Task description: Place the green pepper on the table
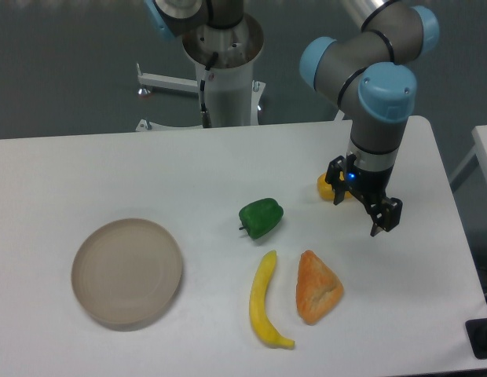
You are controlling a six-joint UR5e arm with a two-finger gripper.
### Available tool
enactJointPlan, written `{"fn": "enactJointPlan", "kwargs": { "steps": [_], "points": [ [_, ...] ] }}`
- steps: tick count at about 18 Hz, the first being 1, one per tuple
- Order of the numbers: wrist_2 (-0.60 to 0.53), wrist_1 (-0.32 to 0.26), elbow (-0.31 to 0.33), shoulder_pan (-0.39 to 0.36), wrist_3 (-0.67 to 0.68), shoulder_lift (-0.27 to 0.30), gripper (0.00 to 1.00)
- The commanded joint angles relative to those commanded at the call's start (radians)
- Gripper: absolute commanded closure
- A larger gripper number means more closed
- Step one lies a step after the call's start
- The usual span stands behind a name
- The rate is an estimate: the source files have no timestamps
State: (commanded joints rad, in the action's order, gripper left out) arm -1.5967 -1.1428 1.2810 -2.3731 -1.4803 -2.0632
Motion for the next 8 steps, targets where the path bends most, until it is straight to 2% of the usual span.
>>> {"fn": "enactJointPlan", "kwargs": {
  "steps": [8],
  "points": [
    [-0.002,0.002,-0.009,0.0,0.011,-0.006,0.0]
  ]
}}
